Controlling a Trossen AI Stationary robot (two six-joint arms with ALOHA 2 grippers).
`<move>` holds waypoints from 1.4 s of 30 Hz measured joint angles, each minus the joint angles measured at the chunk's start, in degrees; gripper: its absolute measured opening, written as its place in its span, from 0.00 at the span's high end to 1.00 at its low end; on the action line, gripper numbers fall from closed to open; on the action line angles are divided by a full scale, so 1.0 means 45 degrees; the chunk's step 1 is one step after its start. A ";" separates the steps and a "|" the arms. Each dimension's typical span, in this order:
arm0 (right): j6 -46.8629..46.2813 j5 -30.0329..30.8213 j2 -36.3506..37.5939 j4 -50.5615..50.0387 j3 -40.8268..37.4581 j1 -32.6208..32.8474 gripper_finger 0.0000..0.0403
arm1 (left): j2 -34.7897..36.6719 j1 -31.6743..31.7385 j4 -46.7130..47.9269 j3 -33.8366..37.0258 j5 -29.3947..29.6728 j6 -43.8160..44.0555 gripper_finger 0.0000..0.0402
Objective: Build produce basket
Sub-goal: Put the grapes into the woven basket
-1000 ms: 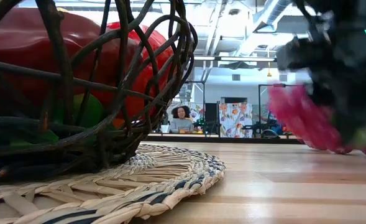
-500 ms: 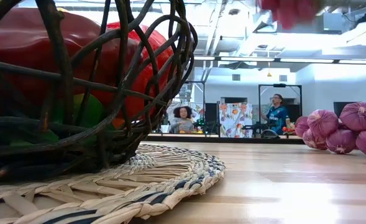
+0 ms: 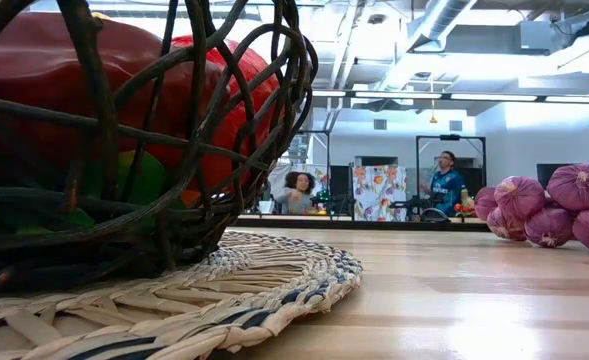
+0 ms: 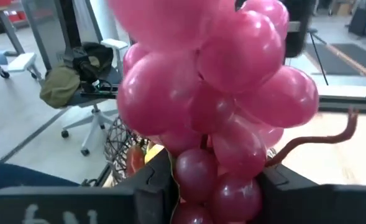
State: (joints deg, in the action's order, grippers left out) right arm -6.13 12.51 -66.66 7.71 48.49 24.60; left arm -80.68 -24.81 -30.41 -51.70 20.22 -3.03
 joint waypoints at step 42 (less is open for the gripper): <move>0.0567 -0.1457 -0.2533 0.2395 0.0413 -0.1107 0.61 | -0.2492 0.1348 -0.2621 -0.1478 -0.2433 0.0429 0.12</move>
State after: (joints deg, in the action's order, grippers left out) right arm -3.57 5.96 -78.06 18.49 50.35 19.62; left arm -91.90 -18.74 -42.21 -58.35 9.27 -1.10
